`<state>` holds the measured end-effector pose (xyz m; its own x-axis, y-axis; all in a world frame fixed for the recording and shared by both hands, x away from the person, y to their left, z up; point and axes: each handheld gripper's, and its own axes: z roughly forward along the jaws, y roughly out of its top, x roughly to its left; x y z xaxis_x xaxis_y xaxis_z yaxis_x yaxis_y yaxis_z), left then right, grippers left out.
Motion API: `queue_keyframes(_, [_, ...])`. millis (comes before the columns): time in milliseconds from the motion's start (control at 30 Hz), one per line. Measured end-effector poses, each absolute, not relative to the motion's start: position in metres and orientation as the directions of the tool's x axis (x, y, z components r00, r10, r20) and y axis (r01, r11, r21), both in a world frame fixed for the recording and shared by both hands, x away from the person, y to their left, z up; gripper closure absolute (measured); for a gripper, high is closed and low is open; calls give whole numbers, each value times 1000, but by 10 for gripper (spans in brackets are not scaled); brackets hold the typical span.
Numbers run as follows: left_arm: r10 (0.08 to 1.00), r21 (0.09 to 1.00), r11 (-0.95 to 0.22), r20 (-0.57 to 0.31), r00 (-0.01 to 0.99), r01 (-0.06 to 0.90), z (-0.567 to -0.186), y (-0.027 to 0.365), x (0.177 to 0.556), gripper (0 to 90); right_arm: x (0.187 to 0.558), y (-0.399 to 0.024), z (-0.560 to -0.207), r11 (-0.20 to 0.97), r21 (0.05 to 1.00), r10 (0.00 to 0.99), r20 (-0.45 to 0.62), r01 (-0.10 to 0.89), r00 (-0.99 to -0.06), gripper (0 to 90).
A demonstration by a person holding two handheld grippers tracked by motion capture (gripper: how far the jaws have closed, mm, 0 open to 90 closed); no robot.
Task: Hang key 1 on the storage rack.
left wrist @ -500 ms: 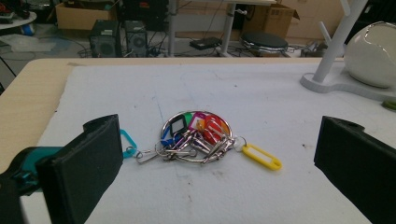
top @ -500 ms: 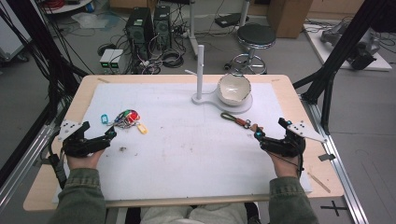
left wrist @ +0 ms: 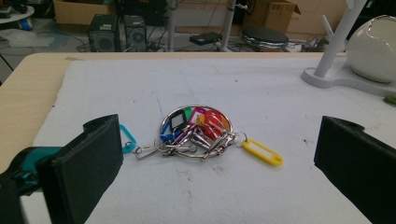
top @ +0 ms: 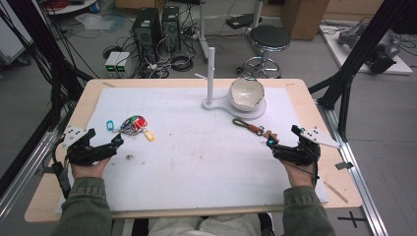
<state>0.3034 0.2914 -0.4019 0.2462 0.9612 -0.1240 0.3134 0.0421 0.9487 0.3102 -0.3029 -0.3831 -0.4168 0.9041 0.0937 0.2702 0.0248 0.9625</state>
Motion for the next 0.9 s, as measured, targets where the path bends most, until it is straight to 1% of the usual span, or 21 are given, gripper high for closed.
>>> queue_keyframes(267, [962, 947, 53, -134, 240, 317, -403, 293, 304, 17, 313, -302, -382, 41, 952, 901, 96, 303, -423, 5])
queue_keyframes(500, [962, 945, 58, -139, 236, 321, -404, 294, 304, 17, 325, -292, -381, 95, 933, 886, 80, 348, -457, 6])
queue_keyframes(767, [963, 944, 62, -142, 231, 323, -404, 294, 304, 17, 338, -288, -379, 130, 917, 872, 75, 376, -484, 5])
queue_keyframes(900, [960, 943, 59, -143, 240, 327, -405, 293, 305, 17, 345, -288, -380, 134, 904, 867, 91, 405, -490, 5])
